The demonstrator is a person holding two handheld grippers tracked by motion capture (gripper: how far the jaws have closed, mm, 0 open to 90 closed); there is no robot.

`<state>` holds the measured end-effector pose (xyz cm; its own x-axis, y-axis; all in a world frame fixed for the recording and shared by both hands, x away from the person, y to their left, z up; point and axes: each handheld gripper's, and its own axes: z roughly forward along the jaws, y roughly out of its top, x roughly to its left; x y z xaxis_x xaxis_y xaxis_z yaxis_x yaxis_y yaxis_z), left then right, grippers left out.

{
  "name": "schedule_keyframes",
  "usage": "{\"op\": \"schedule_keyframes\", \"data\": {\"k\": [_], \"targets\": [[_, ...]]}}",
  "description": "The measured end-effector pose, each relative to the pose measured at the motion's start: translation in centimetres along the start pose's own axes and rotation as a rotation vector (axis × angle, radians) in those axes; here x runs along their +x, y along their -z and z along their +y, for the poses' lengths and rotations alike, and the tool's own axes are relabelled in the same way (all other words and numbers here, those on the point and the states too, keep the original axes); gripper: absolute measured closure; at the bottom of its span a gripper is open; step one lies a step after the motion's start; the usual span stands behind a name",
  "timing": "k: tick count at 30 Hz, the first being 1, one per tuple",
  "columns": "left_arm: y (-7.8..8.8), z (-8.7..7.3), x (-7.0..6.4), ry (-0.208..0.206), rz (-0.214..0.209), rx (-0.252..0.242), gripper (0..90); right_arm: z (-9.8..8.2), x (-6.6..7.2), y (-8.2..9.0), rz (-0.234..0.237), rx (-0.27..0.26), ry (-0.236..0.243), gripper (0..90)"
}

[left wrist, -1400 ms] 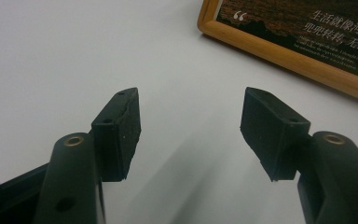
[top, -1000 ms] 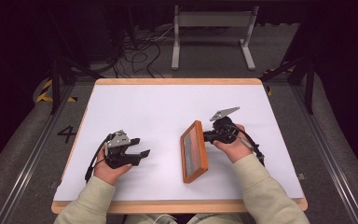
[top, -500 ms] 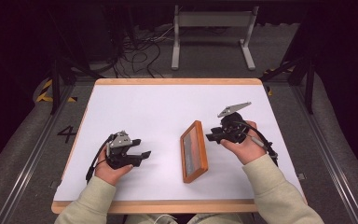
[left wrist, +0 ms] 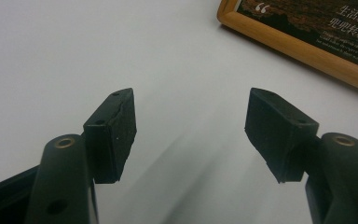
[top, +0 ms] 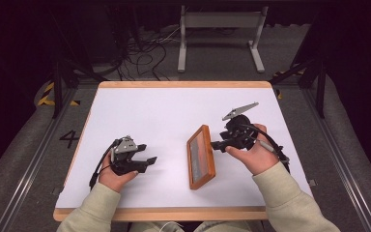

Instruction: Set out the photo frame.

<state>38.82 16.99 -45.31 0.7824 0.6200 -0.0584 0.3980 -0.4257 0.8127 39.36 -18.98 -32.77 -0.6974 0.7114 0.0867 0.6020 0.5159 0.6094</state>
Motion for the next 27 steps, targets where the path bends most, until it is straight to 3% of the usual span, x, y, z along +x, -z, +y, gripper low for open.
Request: {"op": "schedule_keyframes", "data": {"k": [7,11,18,27], "targets": [[0.0,0.0,-0.1,-0.003,-0.002,0.005,33.9,0.4,1.4,-0.5,0.037,0.034,-0.034,26.5],[-0.1,0.0,-0.1,-0.004,-0.003,0.005,33.7,0.4,1.6,-1.3,0.047,0.046,-0.055,24.5],[-0.1,0.0,-0.1,-0.01,-0.002,0.007,33.5,0.2,1.7,-3.4,0.085,0.077,-0.085,26.0],[-0.2,0.0,-0.1,-0.014,-0.004,0.007,33.3,0.4,2.1,-5.4,0.084,0.137,-0.097,33.1]]}}
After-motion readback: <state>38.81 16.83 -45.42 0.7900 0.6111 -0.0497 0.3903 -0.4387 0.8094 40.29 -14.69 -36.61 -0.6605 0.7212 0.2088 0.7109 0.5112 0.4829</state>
